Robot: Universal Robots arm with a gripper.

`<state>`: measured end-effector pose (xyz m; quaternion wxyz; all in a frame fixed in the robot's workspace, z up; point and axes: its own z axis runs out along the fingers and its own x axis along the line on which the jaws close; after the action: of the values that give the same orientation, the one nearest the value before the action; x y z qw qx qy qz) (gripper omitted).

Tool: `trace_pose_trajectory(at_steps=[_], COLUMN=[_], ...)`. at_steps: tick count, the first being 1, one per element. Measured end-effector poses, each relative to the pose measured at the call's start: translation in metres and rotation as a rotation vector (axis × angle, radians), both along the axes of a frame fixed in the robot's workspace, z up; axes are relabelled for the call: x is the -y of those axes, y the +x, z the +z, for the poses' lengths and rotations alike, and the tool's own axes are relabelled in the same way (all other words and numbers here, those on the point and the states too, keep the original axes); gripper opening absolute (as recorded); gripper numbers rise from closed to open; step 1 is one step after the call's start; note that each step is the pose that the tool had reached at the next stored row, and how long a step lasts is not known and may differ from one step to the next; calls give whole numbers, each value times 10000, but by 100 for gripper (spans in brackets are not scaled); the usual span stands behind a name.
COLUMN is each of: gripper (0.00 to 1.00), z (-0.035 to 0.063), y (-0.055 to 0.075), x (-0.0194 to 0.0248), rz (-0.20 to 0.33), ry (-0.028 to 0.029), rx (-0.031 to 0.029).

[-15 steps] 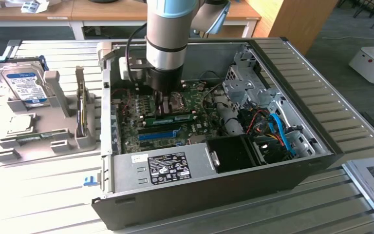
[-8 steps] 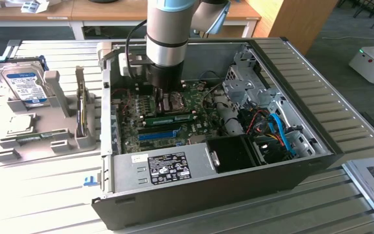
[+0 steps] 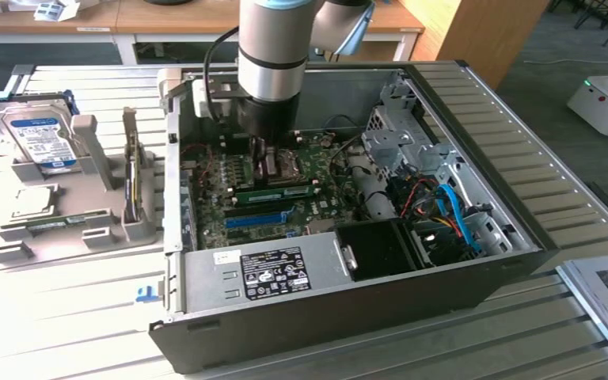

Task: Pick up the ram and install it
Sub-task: 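Press down the ram until it locks into place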

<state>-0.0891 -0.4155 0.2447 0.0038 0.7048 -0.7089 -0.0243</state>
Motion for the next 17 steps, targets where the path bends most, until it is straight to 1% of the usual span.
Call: trace_pose_trajectory(at_steps=[17], gripper=[10], z=[216], y=[4], x=[0], rz=[0], ry=[0], rx=[0])
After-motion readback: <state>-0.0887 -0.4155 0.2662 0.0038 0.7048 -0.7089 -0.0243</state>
